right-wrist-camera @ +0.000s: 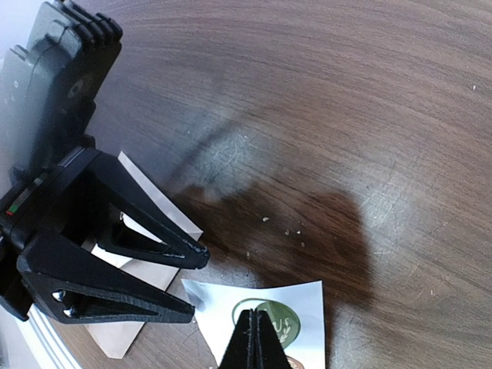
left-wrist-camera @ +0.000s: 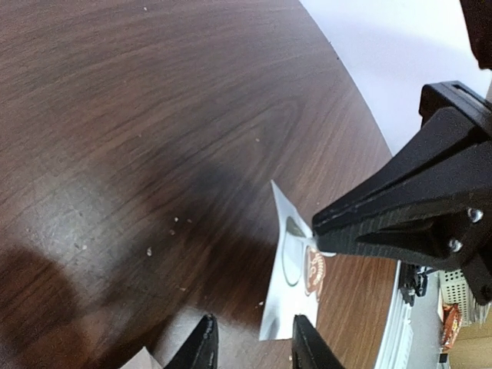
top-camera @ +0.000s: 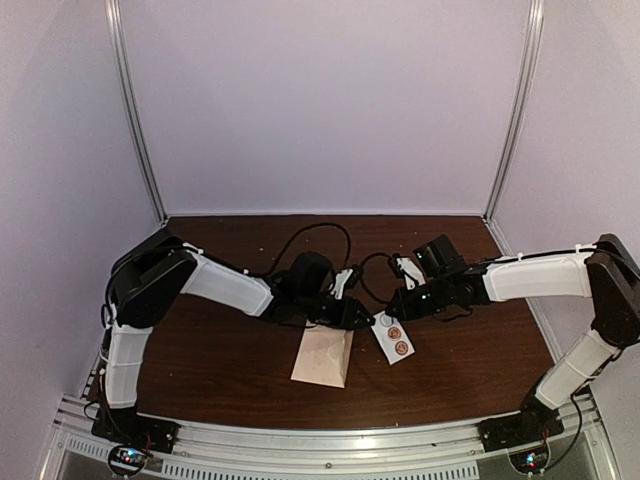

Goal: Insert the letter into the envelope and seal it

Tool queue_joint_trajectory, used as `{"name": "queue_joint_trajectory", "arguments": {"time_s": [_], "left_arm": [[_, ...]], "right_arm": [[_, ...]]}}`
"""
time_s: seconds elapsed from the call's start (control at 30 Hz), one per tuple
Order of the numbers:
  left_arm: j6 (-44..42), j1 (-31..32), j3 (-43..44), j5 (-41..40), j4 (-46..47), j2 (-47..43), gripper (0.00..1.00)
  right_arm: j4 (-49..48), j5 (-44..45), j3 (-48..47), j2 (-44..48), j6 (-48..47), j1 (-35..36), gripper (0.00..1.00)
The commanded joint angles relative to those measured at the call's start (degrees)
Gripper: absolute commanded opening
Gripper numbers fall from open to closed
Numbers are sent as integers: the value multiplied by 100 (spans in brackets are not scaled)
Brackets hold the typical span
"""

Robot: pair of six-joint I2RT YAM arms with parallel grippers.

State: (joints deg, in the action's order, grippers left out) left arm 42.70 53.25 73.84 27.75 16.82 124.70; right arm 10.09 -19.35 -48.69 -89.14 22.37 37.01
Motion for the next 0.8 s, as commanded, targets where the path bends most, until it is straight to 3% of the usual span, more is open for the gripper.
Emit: {"name": "queue_joint_trajectory", "arguments": {"time_s": [0.0,0.57,0.77], "left_arm": [[66,33,200,170,395,105,30],[196,45,245,289,505,197,1],[211,45,247,251,473,197,0]], "right_arm": [[-159,-26,35,86,15,56,0],[-124,96,17,116,22,64,0],[-60,262,26,197,31,60,0]]}}
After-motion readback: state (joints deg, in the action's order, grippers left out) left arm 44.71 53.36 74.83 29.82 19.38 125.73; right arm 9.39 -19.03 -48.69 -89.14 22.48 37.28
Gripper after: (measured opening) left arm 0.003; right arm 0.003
